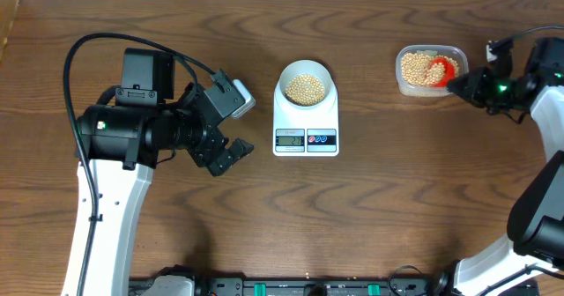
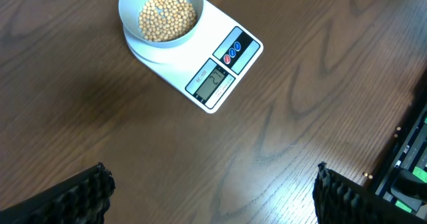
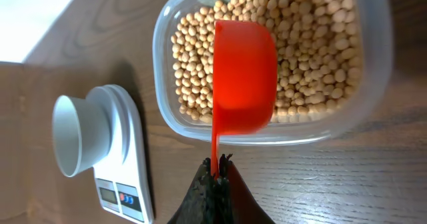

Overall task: Scoop item into bowl and weigh 50g on scale
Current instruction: 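Dip the red scoop into the soybean tub and fill it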

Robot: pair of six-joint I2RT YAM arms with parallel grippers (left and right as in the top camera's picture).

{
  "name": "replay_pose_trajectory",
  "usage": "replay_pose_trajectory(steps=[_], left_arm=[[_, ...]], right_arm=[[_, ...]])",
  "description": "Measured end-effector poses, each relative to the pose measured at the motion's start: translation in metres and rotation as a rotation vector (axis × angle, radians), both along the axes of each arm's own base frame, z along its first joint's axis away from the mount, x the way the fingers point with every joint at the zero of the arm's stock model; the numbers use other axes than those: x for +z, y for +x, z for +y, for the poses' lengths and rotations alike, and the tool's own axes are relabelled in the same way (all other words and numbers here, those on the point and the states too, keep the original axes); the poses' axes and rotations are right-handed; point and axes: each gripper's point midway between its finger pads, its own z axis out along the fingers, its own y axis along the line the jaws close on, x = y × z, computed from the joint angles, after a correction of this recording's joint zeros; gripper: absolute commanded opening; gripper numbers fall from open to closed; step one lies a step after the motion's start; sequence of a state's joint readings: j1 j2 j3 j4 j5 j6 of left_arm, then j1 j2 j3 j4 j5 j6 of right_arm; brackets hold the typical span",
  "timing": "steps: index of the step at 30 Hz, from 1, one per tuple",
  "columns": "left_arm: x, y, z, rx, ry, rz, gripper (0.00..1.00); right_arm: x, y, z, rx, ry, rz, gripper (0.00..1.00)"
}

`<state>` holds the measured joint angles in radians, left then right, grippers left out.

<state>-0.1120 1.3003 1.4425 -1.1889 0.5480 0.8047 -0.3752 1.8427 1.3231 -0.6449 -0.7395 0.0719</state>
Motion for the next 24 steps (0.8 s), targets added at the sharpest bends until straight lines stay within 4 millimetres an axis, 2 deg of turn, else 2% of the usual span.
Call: replay_pose_trajectory(steps=[14, 24], left_arm=[[0.0, 0.0, 0.0, 0.0, 0.0, 0.0, 0.98], [0.0, 0.0, 0.0, 0.0, 0.0, 0.0, 0.98]], right_arm=[[0.016, -0.004, -0.013, -0.019, 0.12, -0.05, 0.01], [0.034, -0.004, 0.0, 0.032, 0.233, -0.107, 0.01]])
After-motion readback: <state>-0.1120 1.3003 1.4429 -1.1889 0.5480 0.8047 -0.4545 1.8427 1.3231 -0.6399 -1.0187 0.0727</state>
